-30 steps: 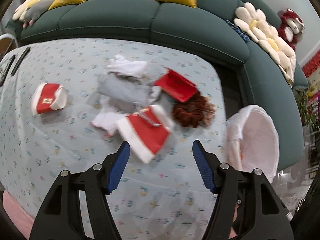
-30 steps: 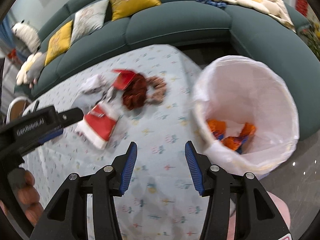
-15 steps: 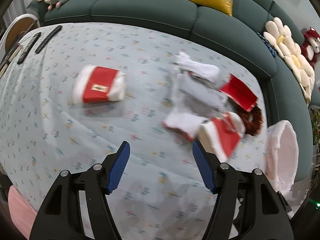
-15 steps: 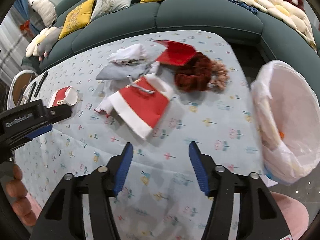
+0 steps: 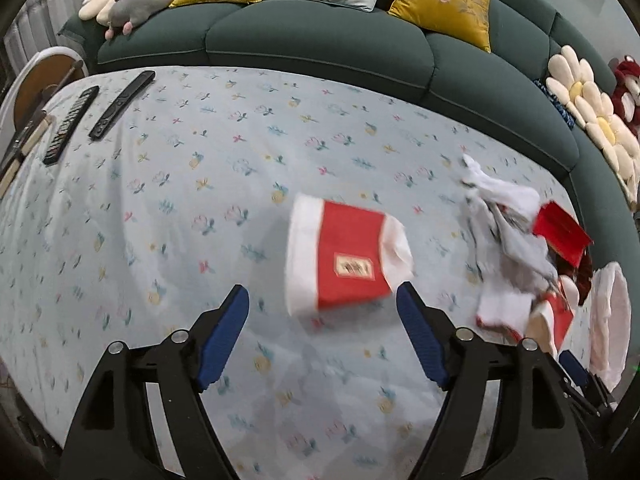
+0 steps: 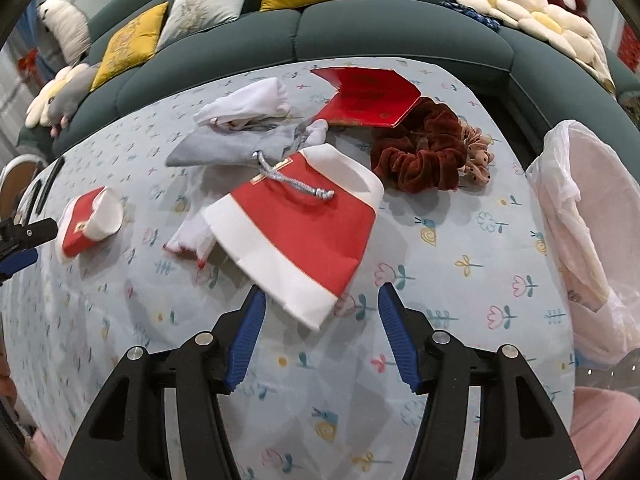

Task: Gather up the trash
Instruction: 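Grasp the red-and-white cup with the left tool while the right grasps the red-and-white bag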

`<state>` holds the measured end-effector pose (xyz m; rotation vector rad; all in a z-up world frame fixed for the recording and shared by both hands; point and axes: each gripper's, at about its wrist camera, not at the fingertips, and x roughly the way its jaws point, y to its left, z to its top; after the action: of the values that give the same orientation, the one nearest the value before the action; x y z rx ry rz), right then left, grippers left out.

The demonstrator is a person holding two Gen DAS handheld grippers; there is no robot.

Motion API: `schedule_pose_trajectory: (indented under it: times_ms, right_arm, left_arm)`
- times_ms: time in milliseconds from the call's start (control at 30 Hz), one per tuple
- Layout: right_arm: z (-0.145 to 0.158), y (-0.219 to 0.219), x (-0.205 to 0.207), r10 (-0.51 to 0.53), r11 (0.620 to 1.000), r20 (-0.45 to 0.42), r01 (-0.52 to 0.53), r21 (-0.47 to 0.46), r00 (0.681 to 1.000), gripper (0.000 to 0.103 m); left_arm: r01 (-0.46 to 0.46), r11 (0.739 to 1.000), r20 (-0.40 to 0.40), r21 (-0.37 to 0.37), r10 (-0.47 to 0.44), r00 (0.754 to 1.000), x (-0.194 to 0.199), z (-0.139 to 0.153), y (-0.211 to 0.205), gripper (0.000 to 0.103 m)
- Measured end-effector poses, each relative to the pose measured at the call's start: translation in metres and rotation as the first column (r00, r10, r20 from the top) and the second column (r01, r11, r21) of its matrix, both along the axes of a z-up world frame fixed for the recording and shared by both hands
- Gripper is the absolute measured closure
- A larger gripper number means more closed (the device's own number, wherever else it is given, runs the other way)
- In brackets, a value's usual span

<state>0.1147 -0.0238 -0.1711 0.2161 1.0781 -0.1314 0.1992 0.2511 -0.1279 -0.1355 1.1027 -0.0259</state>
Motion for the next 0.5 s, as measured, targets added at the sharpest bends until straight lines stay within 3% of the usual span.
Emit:
schedule_pose_trajectory:
  times_ms: [233,367,500]
  right_arm:
    - [-0.002,0.003,0.012,-0.023,0.999,0.012,0.024,-0.027,1.0,0.046]
    - [0.001,-0.001,0.012,-0.023,1.0,0.021,0.023,-0.019,1.0,0.054]
    - [0.006,-0.008,0.011,-0.029,1.0,0.028,0.029,0.01,0.999,0.063]
  left_arm:
    - [0.094,0.993,-0.019,-0.077,-0.096,0.995,0.022,-0.021,-0.001,0.032]
    - [0.117,0.986,-0.011,-0.121,-0.119,0.993,0.021,-0.023,-0.012,0.046]
    - [0.12,0.982,-0.017,-0.147,-0.124,0.992,0.013,-0.019,-0.025,0.069]
